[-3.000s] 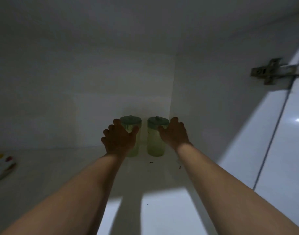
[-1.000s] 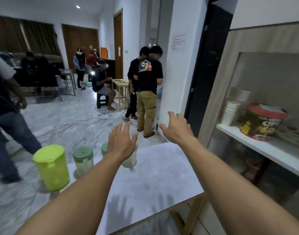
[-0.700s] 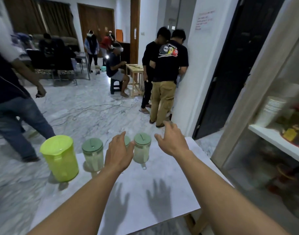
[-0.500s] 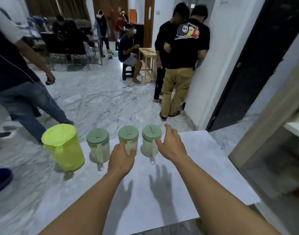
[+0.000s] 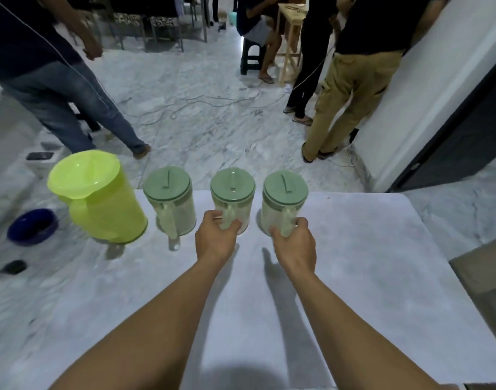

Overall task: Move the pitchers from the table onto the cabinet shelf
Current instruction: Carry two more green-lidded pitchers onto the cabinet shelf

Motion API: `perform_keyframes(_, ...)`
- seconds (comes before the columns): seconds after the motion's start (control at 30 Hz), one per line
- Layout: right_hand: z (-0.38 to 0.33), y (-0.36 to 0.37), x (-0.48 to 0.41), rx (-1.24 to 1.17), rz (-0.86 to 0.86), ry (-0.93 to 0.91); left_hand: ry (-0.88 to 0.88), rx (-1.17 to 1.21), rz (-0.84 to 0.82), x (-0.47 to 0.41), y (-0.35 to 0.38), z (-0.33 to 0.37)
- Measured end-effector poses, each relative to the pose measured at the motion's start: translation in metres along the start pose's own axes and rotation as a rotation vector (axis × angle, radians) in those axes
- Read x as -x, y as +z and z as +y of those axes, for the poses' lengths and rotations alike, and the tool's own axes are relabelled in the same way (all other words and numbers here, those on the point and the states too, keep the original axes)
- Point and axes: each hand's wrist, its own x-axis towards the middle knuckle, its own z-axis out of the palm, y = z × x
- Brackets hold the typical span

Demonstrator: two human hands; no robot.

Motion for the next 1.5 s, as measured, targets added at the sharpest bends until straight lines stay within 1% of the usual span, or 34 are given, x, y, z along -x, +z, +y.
perform_keyframes(0.1, 0.005, 0.012, -0.008, -0.135, -0.013, 0.022, 0.019, -0.003, -0.038, -0.010, 0.008, -0.006)
perform_keyframes(0.2, 0.007, 0.015, -0.012, -0.214, -0.040, -0.009, 0.066, 0.020, -0.041, -0.013, 0.015, -0.007)
perform_keyframes(0.27, 0.007, 0.016, -0.013, -0.244, -0.028, -0.023, 0.094, 0.040, 0.004, -0.013, 0.017, -0.006)
perform_keyframes(0.37, 0.005, 0.017, -0.016, -0.256, 0.040, -0.052, 0.143, 0.042, 0.076, -0.013, 0.017, -0.001)
perform_keyframes(0.5, 0.000, 0.009, -0.018, -0.322, 0.074, -0.066, 0.198, 0.051, 0.105, -0.012, 0.015, 0.009)
perform_keyframes(0.7, -0.012, -0.024, -0.012, -0.409, 0.135, -0.062, 0.251, 0.089, 0.139, -0.002, 0.006, 0.043)
perform_keyframes(0.9, -0.047, -0.083, 0.008, -0.445, 0.265, -0.083, 0.283, 0.162, 0.110, 0.025, -0.010, 0.099)
perform_keyframes(1.0, -0.066, -0.111, 0.027, -0.466, 0.334, -0.089, 0.295, 0.196, 0.070, 0.042, -0.020, 0.126)
perform_keyframes(1.1, -0.081, -0.141, 0.054, -0.480, 0.424, -0.117, 0.340, 0.222, -0.021, 0.063, -0.035, 0.150)
perform_keyframes(1.27, -0.099, -0.193, 0.117, -0.501, 0.635, -0.110, 0.481, 0.260, -0.186, 0.106, -0.061, 0.189)
perform_keyframes(1.37, -0.106, -0.225, 0.160, -0.478, 0.745, -0.100, 0.582, 0.256, -0.251, 0.141, -0.073, 0.215)
perform_keyframes(1.5, -0.105, -0.265, 0.224, -0.439, 0.890, -0.078, 0.653, 0.275, -0.383, 0.195, -0.085, 0.236)
